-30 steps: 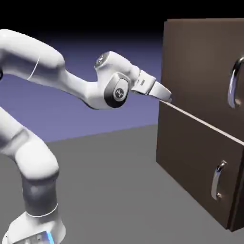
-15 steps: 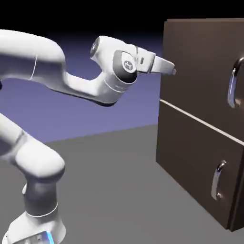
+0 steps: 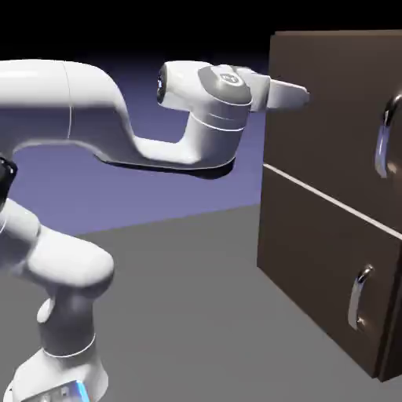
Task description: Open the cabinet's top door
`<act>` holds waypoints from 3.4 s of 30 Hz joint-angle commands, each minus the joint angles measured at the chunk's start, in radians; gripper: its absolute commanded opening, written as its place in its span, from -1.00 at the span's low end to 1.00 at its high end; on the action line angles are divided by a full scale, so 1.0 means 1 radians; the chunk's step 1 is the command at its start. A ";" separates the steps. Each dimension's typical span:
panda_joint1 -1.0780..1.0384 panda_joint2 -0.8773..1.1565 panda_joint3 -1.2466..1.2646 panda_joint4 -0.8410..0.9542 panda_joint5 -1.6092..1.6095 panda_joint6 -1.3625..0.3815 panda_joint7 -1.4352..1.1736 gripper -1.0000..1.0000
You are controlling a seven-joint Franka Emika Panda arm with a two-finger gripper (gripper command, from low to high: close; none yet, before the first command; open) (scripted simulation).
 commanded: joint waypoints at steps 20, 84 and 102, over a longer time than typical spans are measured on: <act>0.328 -0.092 -0.368 0.252 -0.870 0.026 0.640 0.00; -1.262 -0.395 0.891 -0.498 -0.043 -0.024 0.672 -1.00; -1.167 -0.662 0.986 -0.694 0.644 -0.214 0.080 -1.00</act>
